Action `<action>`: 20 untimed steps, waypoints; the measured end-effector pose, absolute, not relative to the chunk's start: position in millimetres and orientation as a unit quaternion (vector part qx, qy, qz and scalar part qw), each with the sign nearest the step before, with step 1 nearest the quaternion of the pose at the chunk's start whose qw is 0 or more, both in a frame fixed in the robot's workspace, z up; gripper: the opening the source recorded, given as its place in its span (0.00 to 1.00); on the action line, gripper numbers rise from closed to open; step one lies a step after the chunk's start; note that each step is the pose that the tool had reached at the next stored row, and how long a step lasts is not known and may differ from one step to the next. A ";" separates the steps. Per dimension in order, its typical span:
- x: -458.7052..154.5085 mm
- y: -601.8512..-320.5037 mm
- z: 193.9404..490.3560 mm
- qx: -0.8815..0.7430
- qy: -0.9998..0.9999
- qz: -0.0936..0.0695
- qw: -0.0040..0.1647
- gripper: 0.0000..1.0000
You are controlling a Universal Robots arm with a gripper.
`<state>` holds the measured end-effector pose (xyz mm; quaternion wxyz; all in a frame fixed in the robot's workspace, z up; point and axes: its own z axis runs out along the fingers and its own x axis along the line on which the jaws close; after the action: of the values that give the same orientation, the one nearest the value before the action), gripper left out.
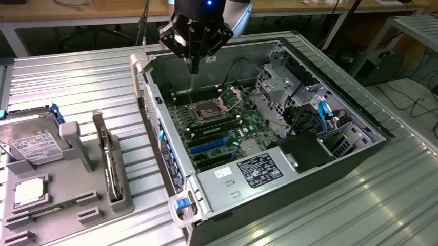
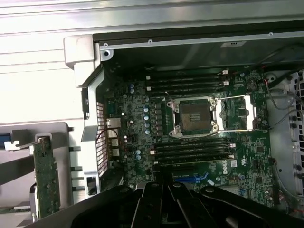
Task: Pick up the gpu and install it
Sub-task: 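Reach for the gpu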
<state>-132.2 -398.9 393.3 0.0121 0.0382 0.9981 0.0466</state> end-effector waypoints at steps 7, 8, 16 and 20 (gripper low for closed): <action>-138.2 -399.0 393.3 0.038 0.998 0.047 0.012 0.11; -139.1 -399.0 393.3 0.038 0.998 0.047 0.012 0.11; -145.9 -399.0 393.3 0.038 0.998 0.047 0.012 0.11; -148.4 -399.0 393.3 0.038 0.998 0.047 0.012 0.11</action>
<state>-148.4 -399.0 393.3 0.0121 0.0382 0.9981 0.0466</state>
